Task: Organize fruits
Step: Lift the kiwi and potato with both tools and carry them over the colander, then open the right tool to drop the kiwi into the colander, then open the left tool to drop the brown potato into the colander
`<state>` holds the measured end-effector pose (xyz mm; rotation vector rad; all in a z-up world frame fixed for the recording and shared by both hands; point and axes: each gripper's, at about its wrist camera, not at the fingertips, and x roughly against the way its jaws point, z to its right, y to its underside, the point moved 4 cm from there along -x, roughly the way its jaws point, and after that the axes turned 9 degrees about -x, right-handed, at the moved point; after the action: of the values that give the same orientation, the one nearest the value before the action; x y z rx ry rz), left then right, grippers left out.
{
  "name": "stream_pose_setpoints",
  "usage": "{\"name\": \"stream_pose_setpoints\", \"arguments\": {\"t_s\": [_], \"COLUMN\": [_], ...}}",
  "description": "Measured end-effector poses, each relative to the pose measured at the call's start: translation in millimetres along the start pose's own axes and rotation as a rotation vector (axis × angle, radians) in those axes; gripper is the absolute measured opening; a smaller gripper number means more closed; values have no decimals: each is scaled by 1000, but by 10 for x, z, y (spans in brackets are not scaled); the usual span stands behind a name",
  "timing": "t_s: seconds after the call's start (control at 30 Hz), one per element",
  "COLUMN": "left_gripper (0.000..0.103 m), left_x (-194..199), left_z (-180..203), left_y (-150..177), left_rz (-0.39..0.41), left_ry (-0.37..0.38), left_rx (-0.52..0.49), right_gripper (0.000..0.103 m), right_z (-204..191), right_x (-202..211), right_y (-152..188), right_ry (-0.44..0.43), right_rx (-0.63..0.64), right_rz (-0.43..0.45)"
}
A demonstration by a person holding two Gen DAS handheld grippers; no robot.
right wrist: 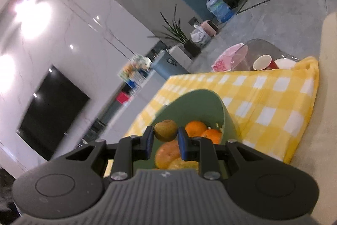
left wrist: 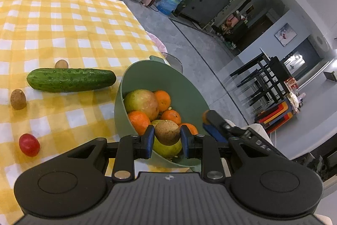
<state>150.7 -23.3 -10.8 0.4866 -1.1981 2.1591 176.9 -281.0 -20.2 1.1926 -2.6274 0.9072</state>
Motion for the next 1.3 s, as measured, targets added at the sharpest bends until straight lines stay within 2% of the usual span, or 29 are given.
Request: {"name": "stream_pose_setpoints", "arguments": {"t_s": [0.1, 0.23, 0.4, 0.43, 0.47, 0.57, 0.6, 0.7, 0.83, 1.0, 1.2, 1.3], "left_gripper": [29, 29, 29, 29, 29, 29, 29, 29, 29, 29, 29, 36], "left_x": [-21, -49, -61, -54, -49, -31, -35, -19, 4, 15, 127, 197], "left_z": [-53, -114, -111, -109, -101, -95, -95, -64, 18, 124, 305, 365], "left_y": [3, 14, 12, 29, 35, 36, 26, 22, -1, -6, -6, -1], "left_rz": [-1, 6, 6, 6, 4, -2, -1, 1, 11, 14, 44, 47], "left_ry": [10, 24, 31, 31, 33, 35, 33, 36, 41, 27, -10, -36], "left_rx": [10, 13, 19, 18, 18, 25, 23, 19, 1, -23, -102, -123], "right_gripper": [21, 21, 23, 27, 37, 55, 57, 57, 58, 58, 63, 63], "right_z": [-22, -58, 18, 17, 10, -30, -48, -33, 67, 133, 147, 31], "right_x": [-106, -213, -236, -231, -223, -168, -166, -129, -44, 110, 231, 286], "right_y": [30, 6, -50, -49, -45, -22, -20, -20, -76, -130, -146, -135], "right_ry": [-8, 84, 60, 51, 38, -8, -12, -1, -29, -35, -104, -132], "right_rx": [-1, 91, 67, 71, 73, 58, 59, 45, -32, -45, -110, -95], "right_rz": [-1, 6, 5, 6, 7, 1, -3, 3, 11, 35, 33, 30]}}
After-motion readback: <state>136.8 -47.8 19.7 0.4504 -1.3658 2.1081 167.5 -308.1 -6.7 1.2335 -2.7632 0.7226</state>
